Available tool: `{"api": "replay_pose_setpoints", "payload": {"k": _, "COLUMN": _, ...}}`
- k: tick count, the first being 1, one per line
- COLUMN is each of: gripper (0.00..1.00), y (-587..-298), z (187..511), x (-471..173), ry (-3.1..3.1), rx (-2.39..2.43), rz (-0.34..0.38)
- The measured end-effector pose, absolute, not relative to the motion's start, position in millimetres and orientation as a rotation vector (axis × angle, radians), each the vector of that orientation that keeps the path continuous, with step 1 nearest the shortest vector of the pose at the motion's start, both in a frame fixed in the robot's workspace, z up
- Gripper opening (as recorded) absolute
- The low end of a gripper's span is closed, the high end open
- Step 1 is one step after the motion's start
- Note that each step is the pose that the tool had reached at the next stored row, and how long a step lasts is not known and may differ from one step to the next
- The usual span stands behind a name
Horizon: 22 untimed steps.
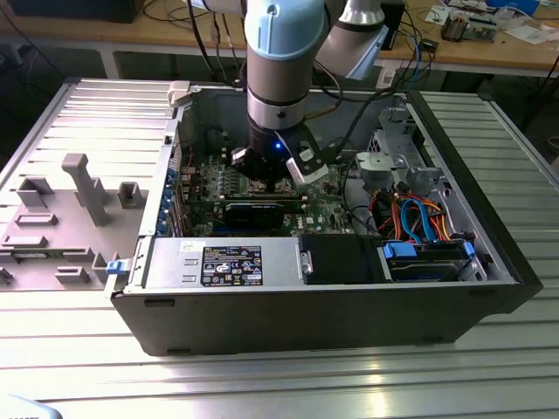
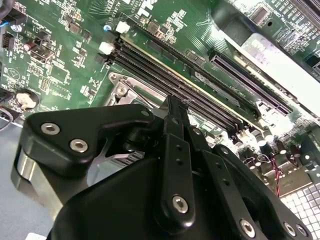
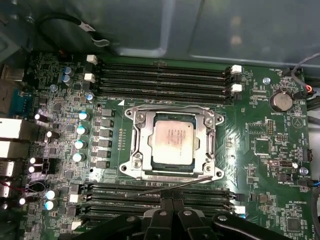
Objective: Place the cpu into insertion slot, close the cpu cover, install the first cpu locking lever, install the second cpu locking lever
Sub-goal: 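Install the second cpu locking lever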
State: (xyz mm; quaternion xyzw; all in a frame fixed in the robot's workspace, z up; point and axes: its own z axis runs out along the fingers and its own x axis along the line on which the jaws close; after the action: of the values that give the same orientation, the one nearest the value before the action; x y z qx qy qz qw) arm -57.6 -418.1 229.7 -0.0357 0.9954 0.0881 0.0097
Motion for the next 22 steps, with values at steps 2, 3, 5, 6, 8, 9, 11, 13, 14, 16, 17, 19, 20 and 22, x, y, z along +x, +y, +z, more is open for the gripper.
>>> {"api": "replay_pose_setpoints", "payload": {"k": 2, "gripper": 0.11, "y": -417.4, "z": 229.0, "x": -58.6, "ry": 3.108, "rx": -0.111, "rz": 0.275}}
{"api": "replay_pose_setpoints", "payload": {"k": 3, "gripper": 0.11, "y": -417.4, "z": 228.9, "x": -59.2, "ry": 3.108, "rx": -0.111, "rz": 0.275}}
{"api": "replay_pose_setpoints", "payload": {"k": 5, "gripper": 0.11, "y": -416.8, "z": 228.3, "x": -64.3, "ry": 3.108, "rx": -0.111, "rz": 0.276}}
{"api": "replay_pose_setpoints", "payload": {"k": 6, "gripper": 0.11, "y": -416.6, "z": 228.0, "x": -66.8, "ry": 3.108, "rx": -0.112, "rz": 0.276}}
{"api": "replay_pose_setpoints", "payload": {"k": 8, "gripper": 0.11, "y": -416.6, "z": 226.2, "x": -73.2, "ry": 3.108, "rx": -0.111, "rz": 0.277}}
{"api": "replay_pose_setpoints", "payload": {"k": 9, "gripper": 0.11, "y": -416.6, "z": 225.4, "x": -75.7, "ry": 3.108, "rx": -0.111, "rz": 0.277}}
{"api": "replay_pose_setpoints", "payload": {"k": 11, "gripper": 0.11, "y": -416.7, "z": 223.9, "x": -81.7, "ry": 3.108, "rx": -0.111, "rz": 0.279}}
{"api": "replay_pose_setpoints", "payload": {"k": 13, "gripper": 0.11, "y": -416.6, "z": 222.8, "x": -87.6, "ry": 3.107, "rx": -0.111, "rz": 0.281}}
{"api": "replay_pose_setpoints", "payload": {"k": 14, "gripper": 0.11, "y": -416.6, "z": 221.6, "x": -91.2, "ry": 3.107, "rx": -0.111, "rz": 0.281}}
{"api": "replay_pose_setpoints", "payload": {"k": 16, "gripper": 0.11, "y": -416.6, "z": 220.2, "x": -94.1, "ry": 3.108, "rx": -0.111, "rz": 0.281}}
{"api": "replay_pose_setpoints", "payload": {"k": 17, "gripper": 0.11, "y": -416.6, "z": 219.1, "x": -95.3, "ry": 3.108, "rx": -0.111, "rz": 0.281}}
{"api": "replay_pose_setpoints", "payload": {"k": 19, "gripper": 0.11, "y": -416.4, "z": 216.8, "x": -96.5, "ry": 3.108, "rx": -0.111, "rz": 0.281}}
{"api": "replay_pose_setpoints", "payload": {"k": 20, "gripper": 0.11, "y": -416.4, "z": 216.0, "x": -96.7, "ry": 3.107, "rx": -0.112, "rz": 0.281}}
{"api": "replay_pose_setpoints", "payload": {"k": 22, "gripper": 0.11, "y": -415.9, "z": 214.1, "x": -98.0, "ry": 3.108, "rx": -0.111, "rz": 0.281}}
